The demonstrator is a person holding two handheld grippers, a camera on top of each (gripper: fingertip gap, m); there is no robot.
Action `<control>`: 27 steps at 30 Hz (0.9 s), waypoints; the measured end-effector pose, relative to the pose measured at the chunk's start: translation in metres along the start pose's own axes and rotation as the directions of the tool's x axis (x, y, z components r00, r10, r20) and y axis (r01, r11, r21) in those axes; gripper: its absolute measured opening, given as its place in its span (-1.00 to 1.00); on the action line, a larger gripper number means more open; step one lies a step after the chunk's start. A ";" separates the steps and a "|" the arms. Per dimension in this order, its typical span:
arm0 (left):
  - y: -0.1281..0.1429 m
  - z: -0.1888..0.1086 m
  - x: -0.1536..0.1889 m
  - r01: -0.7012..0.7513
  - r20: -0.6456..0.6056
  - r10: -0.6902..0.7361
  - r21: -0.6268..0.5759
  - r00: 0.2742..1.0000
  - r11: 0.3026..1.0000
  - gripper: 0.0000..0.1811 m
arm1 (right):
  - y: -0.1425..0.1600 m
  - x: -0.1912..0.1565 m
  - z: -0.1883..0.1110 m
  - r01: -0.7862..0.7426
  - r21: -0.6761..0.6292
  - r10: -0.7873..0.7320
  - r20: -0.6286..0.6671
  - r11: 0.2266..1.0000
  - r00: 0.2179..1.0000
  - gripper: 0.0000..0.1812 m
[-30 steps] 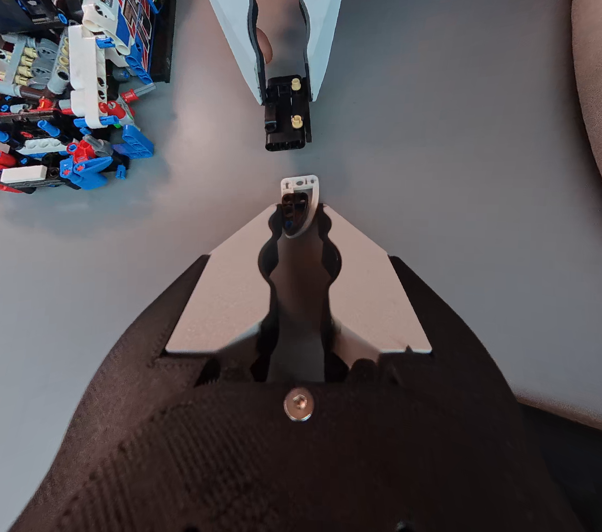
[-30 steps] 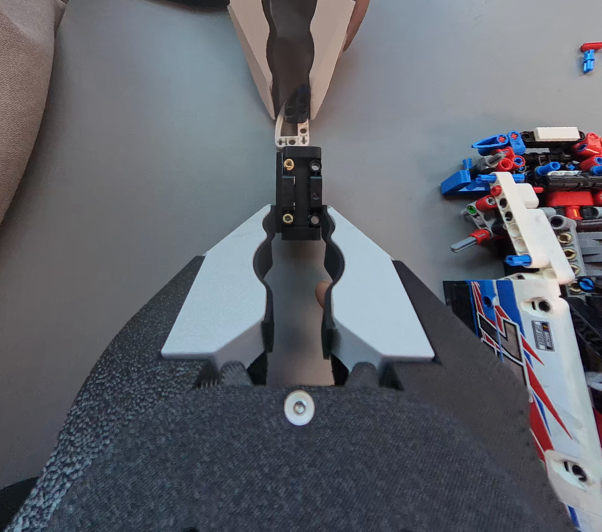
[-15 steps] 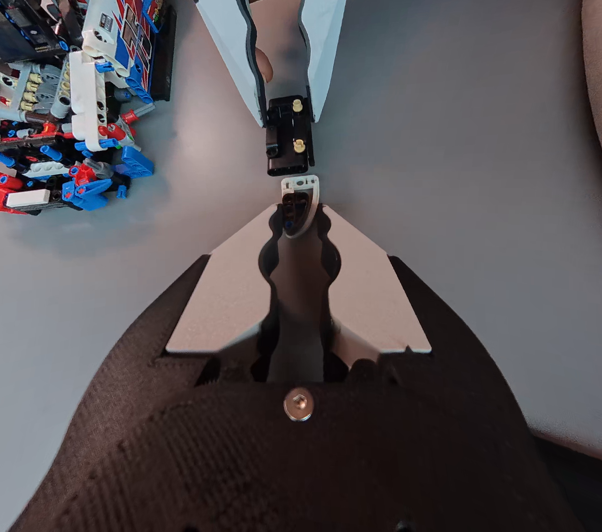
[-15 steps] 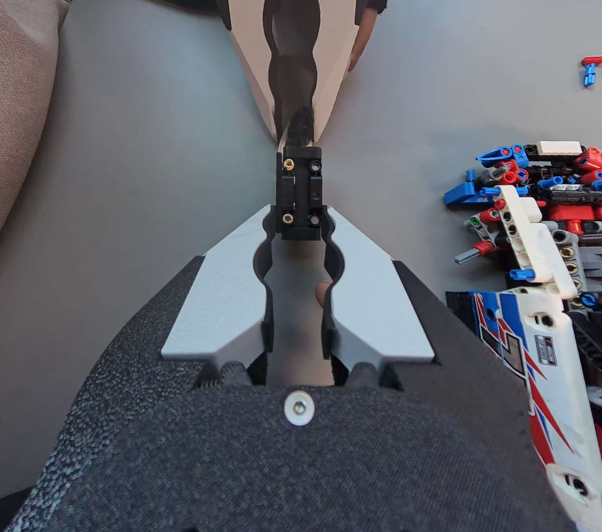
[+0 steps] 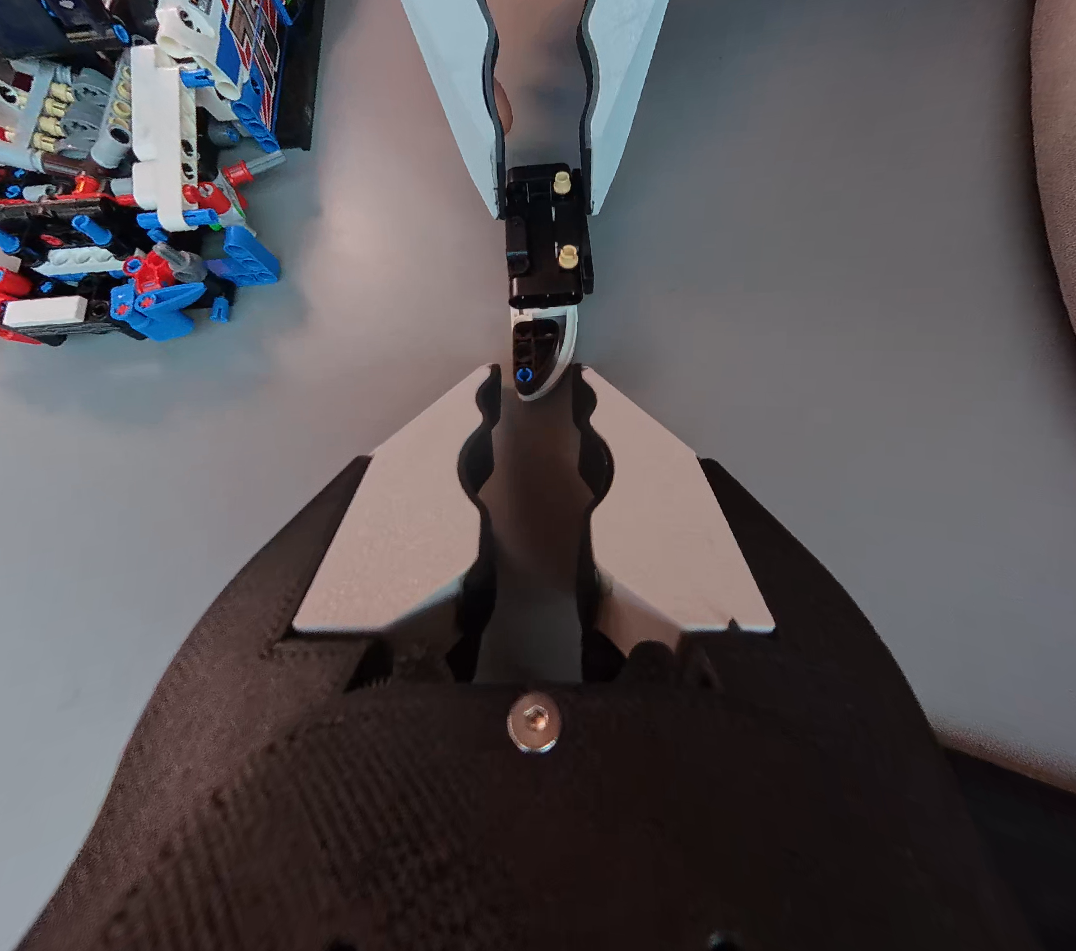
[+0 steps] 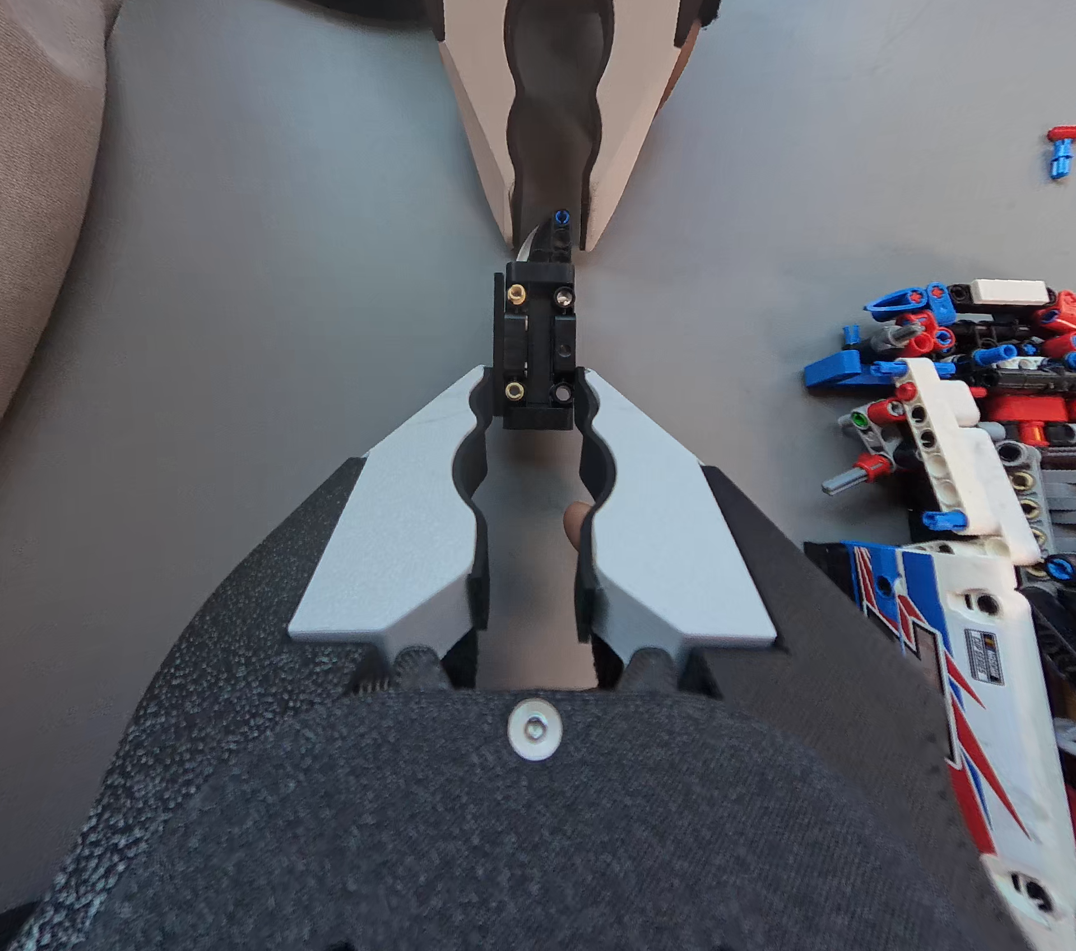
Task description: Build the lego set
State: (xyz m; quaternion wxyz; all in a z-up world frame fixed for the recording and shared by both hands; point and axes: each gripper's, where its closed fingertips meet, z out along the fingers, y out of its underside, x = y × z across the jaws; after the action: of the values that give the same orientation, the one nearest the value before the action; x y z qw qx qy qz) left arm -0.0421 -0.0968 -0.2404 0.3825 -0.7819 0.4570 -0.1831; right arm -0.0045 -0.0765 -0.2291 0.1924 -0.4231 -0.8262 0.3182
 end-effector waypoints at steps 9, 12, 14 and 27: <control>-0.003 0.004 0.004 -0.024 -0.002 0.024 0.001 1.000 1.000 -0.83 | 0.002 0.000 0.005 0.001 -0.020 -0.001 -0.003 1.000 1.000 -0.73; -0.003 0.004 0.004 -0.025 -0.003 0.025 0.001 1.000 1.000 -0.83 | 0.003 0.000 0.006 0.001 -0.026 -0.001 -0.003 1.000 1.000 -0.73; -0.003 0.004 0.004 -0.024 -0.003 0.024 0.001 1.000 1.000 -0.83 | 0.003 0.000 0.006 0.001 -0.029 -0.001 -0.004 1.000 1.000 -0.73; -0.003 0.004 0.002 -0.014 0.007 0.014 0.002 1.000 1.000 -0.80 | 0.004 0.001 0.007 0.003 -0.032 -0.003 -0.013 0.999 1.000 -0.73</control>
State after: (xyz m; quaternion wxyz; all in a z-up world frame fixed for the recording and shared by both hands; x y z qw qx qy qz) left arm -0.0371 -0.0958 -0.2402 0.3861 -0.7791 0.4607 -0.1780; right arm -0.0071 -0.0766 -0.2371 0.1914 -0.4270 -0.8305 0.3022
